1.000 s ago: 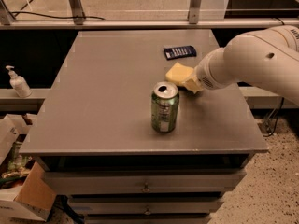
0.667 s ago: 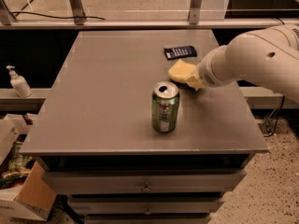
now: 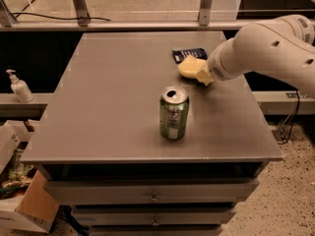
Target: Move sponge near rxbar blueberry
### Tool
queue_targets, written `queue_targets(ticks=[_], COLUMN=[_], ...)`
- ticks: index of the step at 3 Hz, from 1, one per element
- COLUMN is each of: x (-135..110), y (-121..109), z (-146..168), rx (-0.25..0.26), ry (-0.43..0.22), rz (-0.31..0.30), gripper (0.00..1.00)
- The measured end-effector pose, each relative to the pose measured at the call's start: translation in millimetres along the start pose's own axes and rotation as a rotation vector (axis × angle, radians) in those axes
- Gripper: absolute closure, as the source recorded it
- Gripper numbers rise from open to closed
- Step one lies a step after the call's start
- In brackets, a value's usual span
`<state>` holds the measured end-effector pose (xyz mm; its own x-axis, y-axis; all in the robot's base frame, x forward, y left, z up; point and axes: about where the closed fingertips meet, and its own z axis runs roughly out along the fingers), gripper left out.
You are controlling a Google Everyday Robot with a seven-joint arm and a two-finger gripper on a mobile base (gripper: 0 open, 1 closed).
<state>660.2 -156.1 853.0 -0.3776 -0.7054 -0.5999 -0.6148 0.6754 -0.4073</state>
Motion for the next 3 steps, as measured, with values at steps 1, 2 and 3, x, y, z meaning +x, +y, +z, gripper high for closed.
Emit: queue_targets(ticks=[1,2,3], x=[-11.6,-14.2,-11.6], y=[-12.5,-19.6,-22.0], z=[15.3,28.4,37.7], rx=[-0.006,-0.015,-0.027], ry=[-0.005,0.009,0.027], rz=[0.001,0.007,0.019], gripper=[1.00,1.00,0.84])
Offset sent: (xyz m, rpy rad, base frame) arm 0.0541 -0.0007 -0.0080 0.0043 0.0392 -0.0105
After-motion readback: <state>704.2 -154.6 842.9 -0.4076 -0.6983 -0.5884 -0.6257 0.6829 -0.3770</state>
